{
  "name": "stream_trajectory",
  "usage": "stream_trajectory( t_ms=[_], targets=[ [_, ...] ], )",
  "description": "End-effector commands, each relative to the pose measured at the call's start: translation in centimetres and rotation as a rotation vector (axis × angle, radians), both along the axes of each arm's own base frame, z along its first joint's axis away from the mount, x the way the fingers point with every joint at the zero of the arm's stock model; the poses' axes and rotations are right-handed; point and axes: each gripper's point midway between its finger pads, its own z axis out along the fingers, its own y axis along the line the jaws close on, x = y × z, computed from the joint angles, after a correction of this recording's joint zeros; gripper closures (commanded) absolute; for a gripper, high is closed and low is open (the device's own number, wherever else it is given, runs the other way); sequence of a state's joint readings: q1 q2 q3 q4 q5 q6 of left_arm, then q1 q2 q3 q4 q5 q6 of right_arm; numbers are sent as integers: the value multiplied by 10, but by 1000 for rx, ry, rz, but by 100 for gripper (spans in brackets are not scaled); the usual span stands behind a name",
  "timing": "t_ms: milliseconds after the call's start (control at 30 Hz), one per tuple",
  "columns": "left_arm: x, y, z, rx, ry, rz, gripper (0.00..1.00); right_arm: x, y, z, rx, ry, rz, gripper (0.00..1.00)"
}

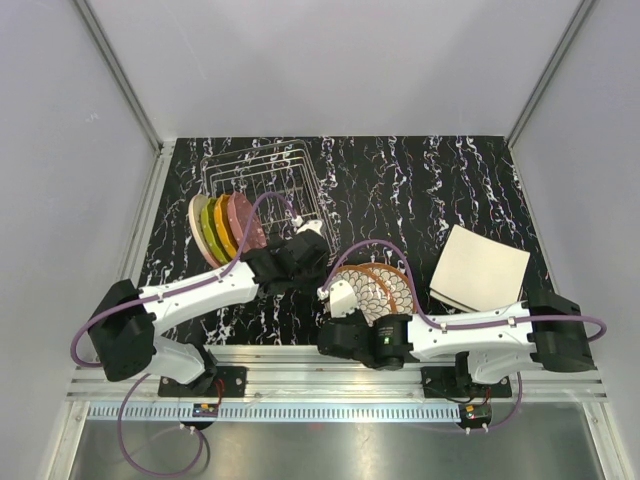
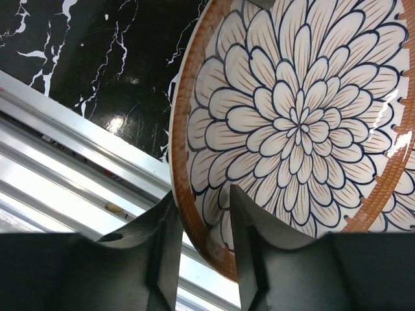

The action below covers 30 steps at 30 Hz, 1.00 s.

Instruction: Load the plates into the dish rack

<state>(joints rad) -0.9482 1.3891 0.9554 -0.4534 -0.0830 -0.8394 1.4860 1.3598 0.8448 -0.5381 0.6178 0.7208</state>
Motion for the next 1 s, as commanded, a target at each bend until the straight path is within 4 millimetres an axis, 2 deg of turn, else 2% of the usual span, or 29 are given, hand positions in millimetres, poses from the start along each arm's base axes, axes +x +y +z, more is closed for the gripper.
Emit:
stream_trajectory(
  t_ms=[0, 100, 133, 200, 233, 267, 300, 367, 400, 533, 600, 700, 733, 833, 867, 933, 967],
  targets=[
    [7, -25, 51, -153, -73, -27, 100, 13, -4, 14, 33, -72, -78, 64],
    [7, -25, 57, -164, -78, -32, 100, 13, -5, 15, 29, -74, -80, 76],
    [7, -25, 58, -166, -80, -34, 100, 13, -5, 16, 31, -75, -78, 85],
    [7, -26, 60, -168, -85, -37, 100, 13, -4, 19, 40, -78, -77, 92],
    [7, -26, 61, -169, -86, -39, 99, 13, -3, 21, 45, -82, -71, 99],
    [8, -26, 61, -167, -90, -42, 95, 12, -3, 25, 62, -85, -69, 100],
    [8, -27, 60, -164, -90, -44, 78, 13, -1, 30, 83, -88, -64, 100],
    [8, -27, 62, -160, -98, -57, 76, 11, -2, 38, 123, -91, -47, 100],
    [10, -28, 61, -155, -102, -57, 70, 11, 3, 44, 168, -93, -41, 100],
    [13, -25, 63, -120, -123, -70, 34, 5, 5, 61, 303, -84, 7, 100],
    [21, -22, 73, -101, -159, -60, 19, 4, 2, 68, 360, -86, 8, 100],
    [34, -20, 87, -96, -205, -54, 8, 3, 2, 73, 383, -83, 15, 100],
    [39, -20, 99, -99, -222, -49, 3, 3, 2, 72, 376, -82, 15, 100],
    [55, -6, 114, -56, -263, -25, 1, 3, 1, 72, 356, -82, 15, 100],
    [64, -3, 134, -63, -306, -17, 1, 3, 1, 74, 359, -82, 17, 100],
    [71, 8, 154, -52, -352, 1, 1, 3, 0, 78, 370, -83, 21, 100],
    [76, 16, 179, -63, -412, 9, 1, 3, -1, 86, 388, -88, 20, 100]
  ],
)
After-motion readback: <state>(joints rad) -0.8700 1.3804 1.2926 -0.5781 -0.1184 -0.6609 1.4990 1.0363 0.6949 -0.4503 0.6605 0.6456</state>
